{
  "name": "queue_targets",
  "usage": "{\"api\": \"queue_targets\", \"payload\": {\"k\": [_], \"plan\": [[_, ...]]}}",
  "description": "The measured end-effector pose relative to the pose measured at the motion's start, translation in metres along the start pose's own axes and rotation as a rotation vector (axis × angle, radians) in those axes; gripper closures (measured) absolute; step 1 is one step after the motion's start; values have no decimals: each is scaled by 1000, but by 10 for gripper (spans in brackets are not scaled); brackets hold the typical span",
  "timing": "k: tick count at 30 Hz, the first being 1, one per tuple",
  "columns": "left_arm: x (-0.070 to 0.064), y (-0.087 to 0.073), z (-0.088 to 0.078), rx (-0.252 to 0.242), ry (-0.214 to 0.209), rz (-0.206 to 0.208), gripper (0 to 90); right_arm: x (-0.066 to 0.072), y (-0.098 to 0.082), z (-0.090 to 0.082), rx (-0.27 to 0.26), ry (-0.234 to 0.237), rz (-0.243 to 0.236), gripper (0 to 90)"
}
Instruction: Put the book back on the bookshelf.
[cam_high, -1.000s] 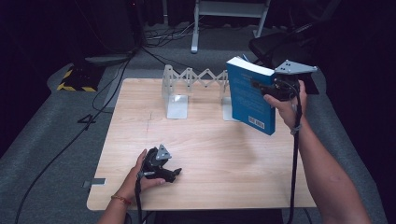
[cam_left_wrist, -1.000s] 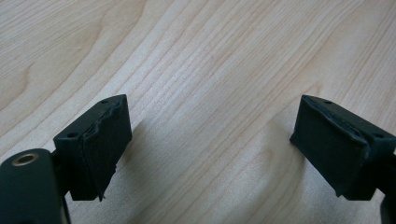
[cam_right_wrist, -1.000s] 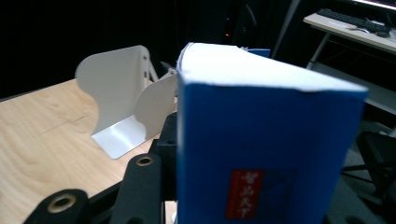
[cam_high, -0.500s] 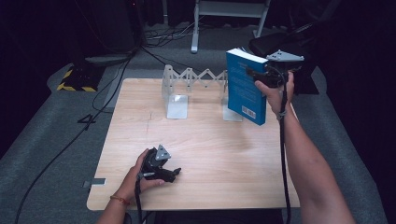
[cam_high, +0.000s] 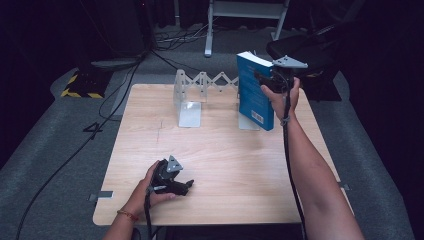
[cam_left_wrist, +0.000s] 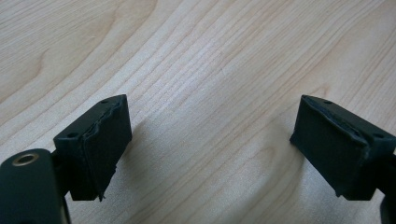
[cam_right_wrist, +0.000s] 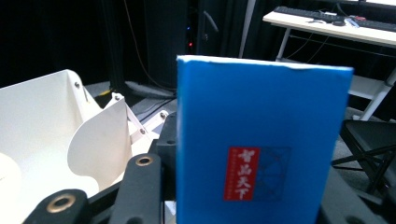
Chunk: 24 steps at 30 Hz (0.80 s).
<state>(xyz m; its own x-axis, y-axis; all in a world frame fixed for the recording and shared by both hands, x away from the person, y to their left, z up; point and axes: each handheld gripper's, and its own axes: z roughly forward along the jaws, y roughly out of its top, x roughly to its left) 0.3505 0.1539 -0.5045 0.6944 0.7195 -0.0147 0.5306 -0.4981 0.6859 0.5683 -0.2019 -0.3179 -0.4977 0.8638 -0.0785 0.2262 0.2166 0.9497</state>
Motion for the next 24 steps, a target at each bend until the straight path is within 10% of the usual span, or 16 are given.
{"api": "queue_targets", "payload": {"k": [24], "plan": [[0, 0, 0, 4, -5, 1, 120, -16, -50, -25, -40, 30, 29, 568]]}}
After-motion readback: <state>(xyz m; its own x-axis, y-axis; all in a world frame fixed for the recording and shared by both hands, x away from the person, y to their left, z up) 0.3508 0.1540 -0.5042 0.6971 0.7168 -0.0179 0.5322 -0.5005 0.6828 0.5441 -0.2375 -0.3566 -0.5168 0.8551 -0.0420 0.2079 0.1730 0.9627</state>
